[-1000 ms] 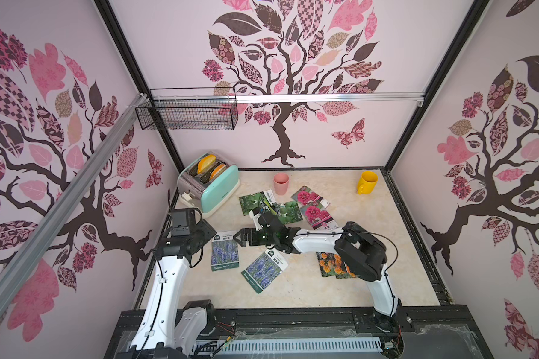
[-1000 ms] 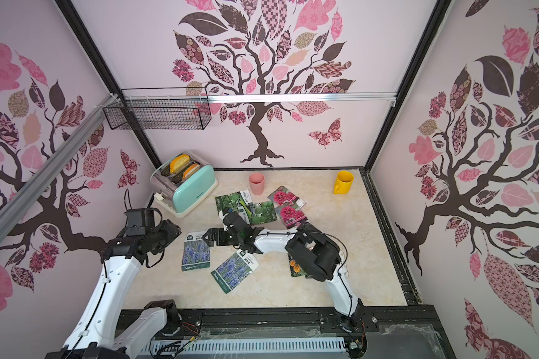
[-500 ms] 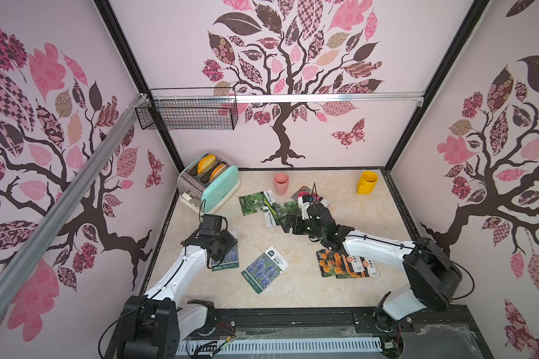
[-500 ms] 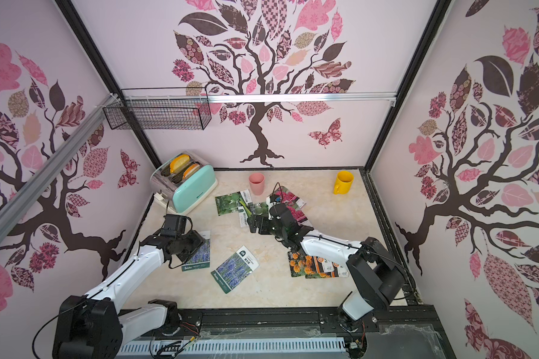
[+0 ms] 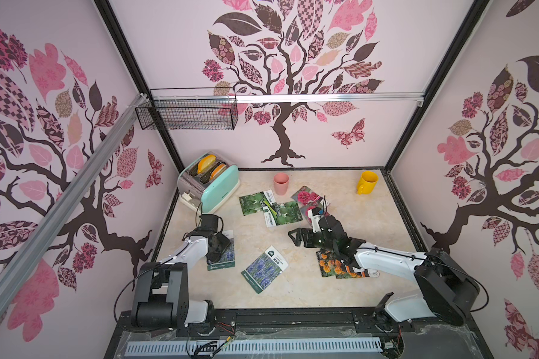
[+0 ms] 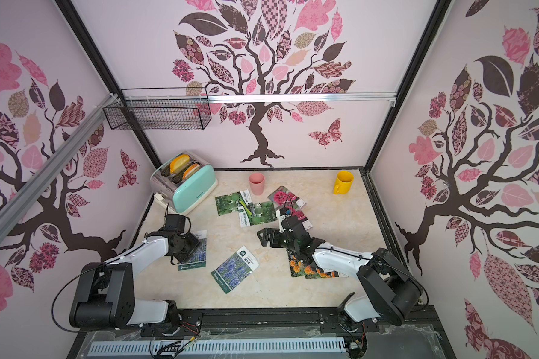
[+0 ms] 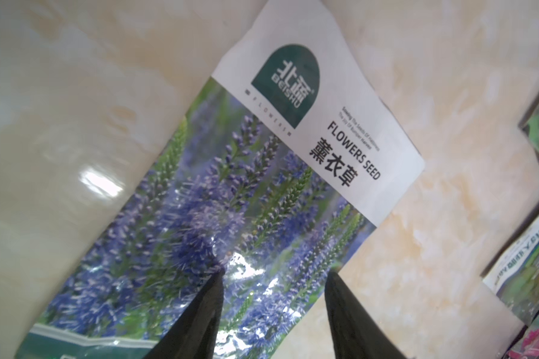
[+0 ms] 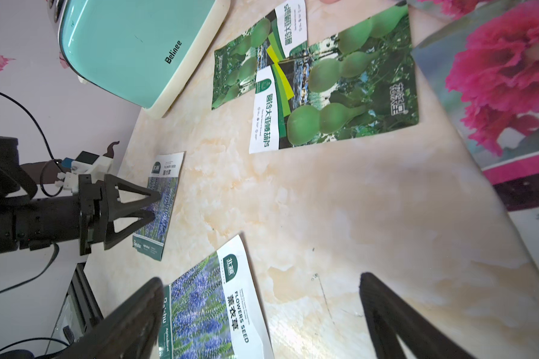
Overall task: Arrange the seed packets in a row
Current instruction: Move the seed packet to the center of the board.
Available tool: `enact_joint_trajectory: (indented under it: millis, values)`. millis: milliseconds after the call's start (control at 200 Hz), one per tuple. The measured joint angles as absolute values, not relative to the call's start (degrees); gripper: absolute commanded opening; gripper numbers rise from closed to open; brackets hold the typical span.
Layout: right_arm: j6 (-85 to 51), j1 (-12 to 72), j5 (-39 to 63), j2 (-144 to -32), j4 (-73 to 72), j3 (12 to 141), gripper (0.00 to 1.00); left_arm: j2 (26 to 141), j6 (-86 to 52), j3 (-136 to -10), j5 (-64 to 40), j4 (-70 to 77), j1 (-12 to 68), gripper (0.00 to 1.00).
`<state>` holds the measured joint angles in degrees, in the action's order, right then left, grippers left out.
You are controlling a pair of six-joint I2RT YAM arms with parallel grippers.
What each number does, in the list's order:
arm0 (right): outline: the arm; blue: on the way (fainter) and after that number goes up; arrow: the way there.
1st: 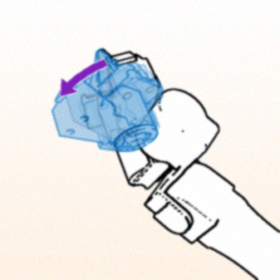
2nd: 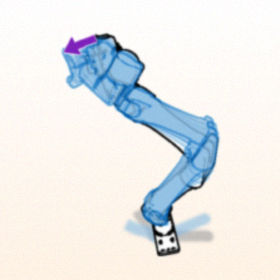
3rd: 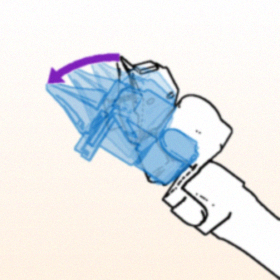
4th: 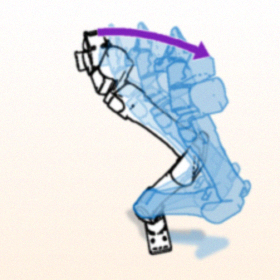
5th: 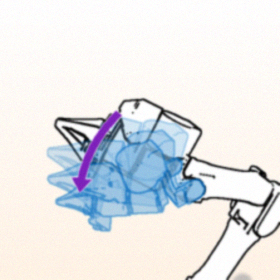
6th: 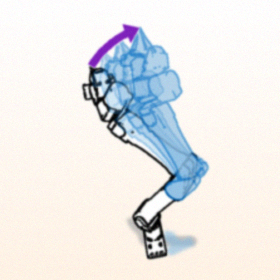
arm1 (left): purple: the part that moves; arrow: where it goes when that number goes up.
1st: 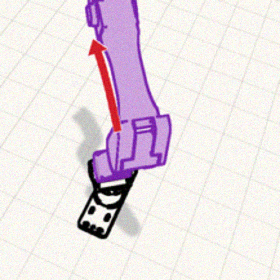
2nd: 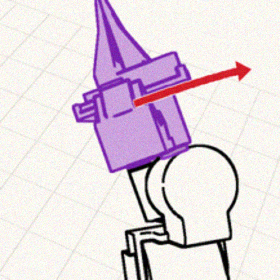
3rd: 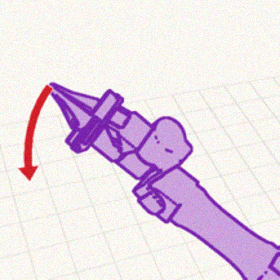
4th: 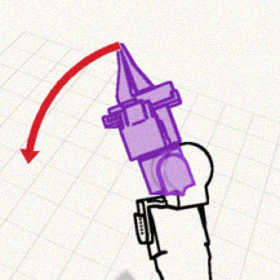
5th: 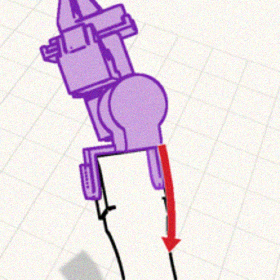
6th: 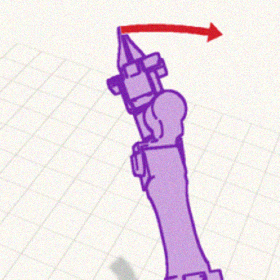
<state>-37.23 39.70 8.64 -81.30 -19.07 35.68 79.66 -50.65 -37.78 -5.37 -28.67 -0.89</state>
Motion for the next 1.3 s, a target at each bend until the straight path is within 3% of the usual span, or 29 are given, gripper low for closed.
enact_joint_trajectory:
  millis: [455, 810, 1065, 1295]
  values:
    - [-37.19, 39.59, 12.69, -81.3, -23.11, 31.92, 0.99, 91.48, -42.19, -49.74, -6.66, -34.06, -13.72, 0.53]
    - [-35.64, 39.59, 14.33, -81.3, -23.44, 31.38, 0.99, 100.14, -27.97, -60.97, 1.72, -42.5, -16.25, 0.45]
    - [-34.3, 39.59, 14.72, -81.32, -23.55, 31.31, 0.99, 101.16, -17.02, -61.39, 9.85, -42.78, -16.47, 0.44]
    - [-33.34, 39.59, 15.25, -83.77, -24.27, 31.31, 1.0, 98.17, -13.26, -59.83, 16.6, -41.21, -17.41, 0.59]
